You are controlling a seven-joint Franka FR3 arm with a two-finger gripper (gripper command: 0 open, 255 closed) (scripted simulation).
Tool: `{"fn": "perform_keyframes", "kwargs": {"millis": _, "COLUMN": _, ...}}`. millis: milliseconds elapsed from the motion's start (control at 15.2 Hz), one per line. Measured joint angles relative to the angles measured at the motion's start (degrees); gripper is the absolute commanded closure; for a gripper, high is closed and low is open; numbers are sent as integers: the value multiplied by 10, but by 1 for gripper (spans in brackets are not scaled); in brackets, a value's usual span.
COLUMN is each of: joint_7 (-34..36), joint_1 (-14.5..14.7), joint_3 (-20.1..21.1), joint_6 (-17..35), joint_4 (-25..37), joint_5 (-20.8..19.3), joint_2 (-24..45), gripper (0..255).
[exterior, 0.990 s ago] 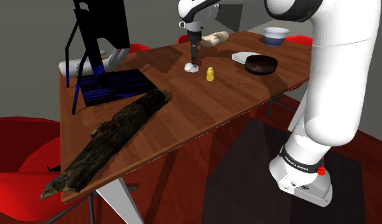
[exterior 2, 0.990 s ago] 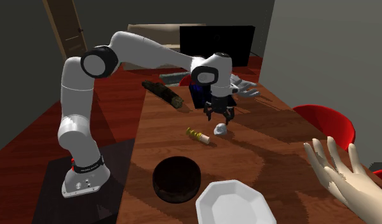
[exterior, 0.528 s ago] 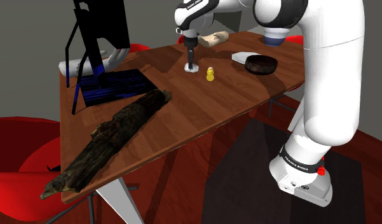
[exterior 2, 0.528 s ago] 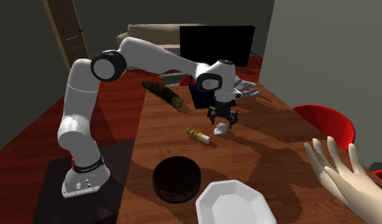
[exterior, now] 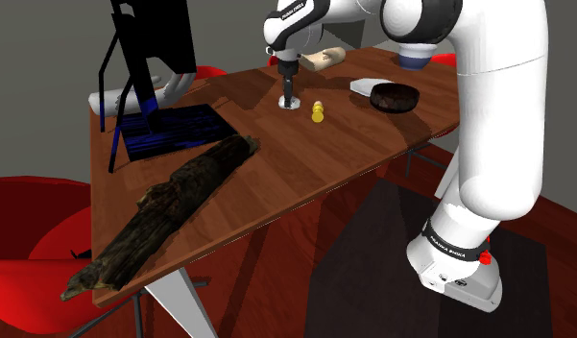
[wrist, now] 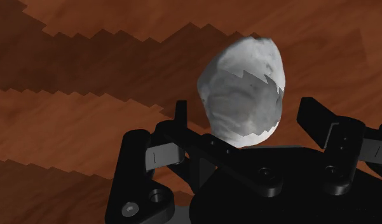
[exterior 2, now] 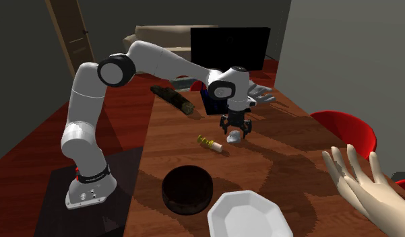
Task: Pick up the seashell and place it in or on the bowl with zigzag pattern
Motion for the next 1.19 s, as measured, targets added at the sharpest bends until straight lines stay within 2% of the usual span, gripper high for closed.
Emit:
{"fn": "perform_keyframes", "kwargs": {"millis": 66, "joint_7": 0, "joint_1": 0, "joint_3": 0, "joint_6": 0, "joint_4": 0, "joint_5": 0, "joint_2": 0, "gripper": 255}}
{"fn": "perform_keyframes", "kwargs": {"millis": 726, "joint_7": 0, "joint_1": 0, "joint_3": 0, "joint_6": 0, "joint_4": 1, "joint_5": 0, "joint_2": -1, "gripper": 255}}
{"fn": "perform_keyframes", "kwargs": {"millis": 1188, "joint_7": 4, "joint_1": 0, "joint_3": -3, "joint_6": -40, "joint_4": 28, "joint_5": -6, "joint_2": -13, "gripper": 255}}
